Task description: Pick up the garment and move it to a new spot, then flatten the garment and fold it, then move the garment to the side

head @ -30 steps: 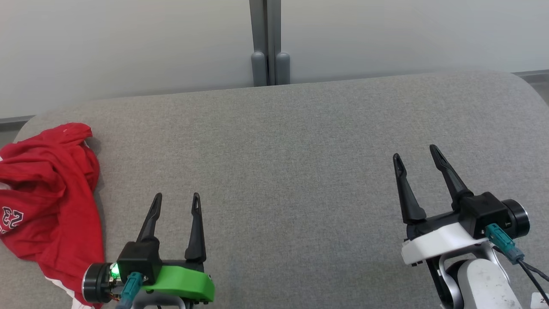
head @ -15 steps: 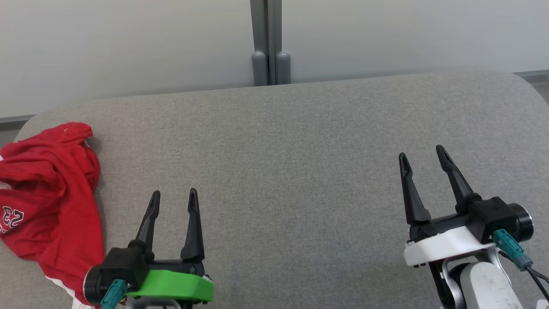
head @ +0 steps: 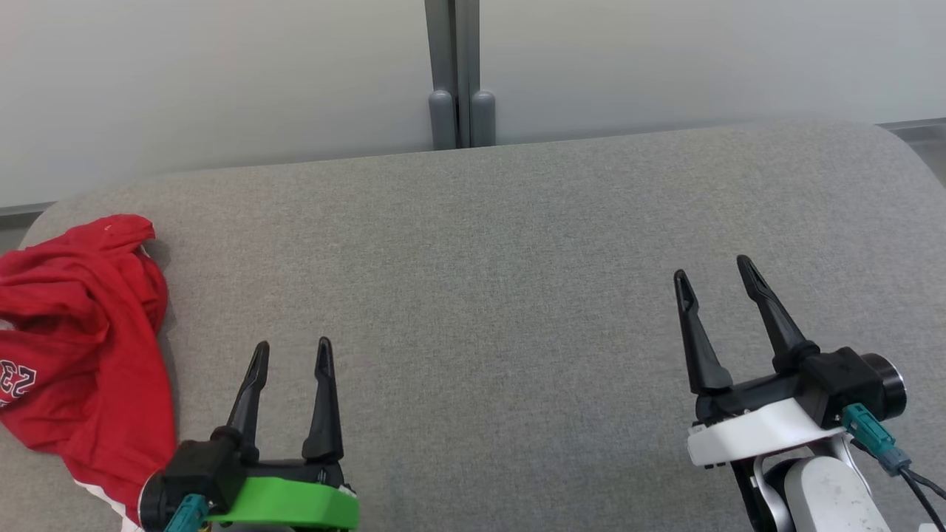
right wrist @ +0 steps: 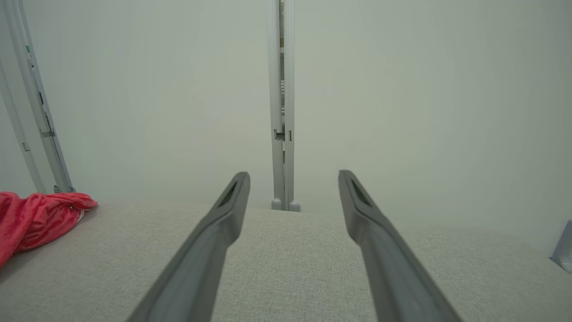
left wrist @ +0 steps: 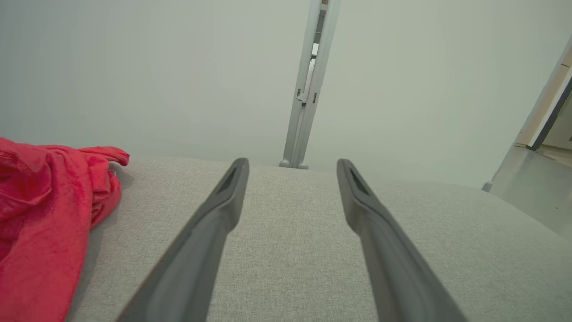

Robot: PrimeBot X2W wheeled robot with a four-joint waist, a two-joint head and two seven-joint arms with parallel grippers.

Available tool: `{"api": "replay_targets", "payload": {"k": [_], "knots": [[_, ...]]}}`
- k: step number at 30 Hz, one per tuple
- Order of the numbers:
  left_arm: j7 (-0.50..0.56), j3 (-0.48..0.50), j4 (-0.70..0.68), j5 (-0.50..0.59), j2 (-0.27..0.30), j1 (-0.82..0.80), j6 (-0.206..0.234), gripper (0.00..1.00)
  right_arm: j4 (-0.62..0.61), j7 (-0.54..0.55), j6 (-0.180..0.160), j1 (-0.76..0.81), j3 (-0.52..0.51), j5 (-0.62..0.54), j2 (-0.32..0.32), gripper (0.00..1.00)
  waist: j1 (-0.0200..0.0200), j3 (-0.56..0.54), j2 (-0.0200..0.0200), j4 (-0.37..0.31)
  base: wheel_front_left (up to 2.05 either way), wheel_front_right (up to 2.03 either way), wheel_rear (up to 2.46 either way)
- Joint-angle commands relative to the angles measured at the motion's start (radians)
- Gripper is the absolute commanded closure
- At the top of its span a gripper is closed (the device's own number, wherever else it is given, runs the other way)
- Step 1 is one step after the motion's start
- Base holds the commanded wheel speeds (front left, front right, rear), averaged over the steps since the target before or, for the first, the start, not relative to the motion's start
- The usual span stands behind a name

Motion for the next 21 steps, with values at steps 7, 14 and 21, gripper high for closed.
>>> {"api": "replay_targets", "payload": {"k": [7,14,21], "knots": [[-0.021,-0.013,0.073,0.002,0.002,0.022,0.017,0.0,0.053,-0.018,-0.001,0.025,-0.019,0.099,-0.003,0.0,0.0,-0.007,0.0,-0.003,0.0,0.0,0.0],[-0.017,-0.022,0.106,-0.001,0.002,0.015,0.024,0.0,0.092,-0.018,-0.001,0.019,-0.017,0.147,-0.004,0.0,0.0,-0.013,0.0,-0.004,0.0,0.0,0.0],[-0.017,-0.021,0.111,-0.001,0.001,0.015,0.026,0.0,0.106,-0.018,-0.001,0.017,-0.013,0.155,-0.004,0.0,0.0,-0.017,0.0,-0.001,0.0,0.0,0.0]]}}
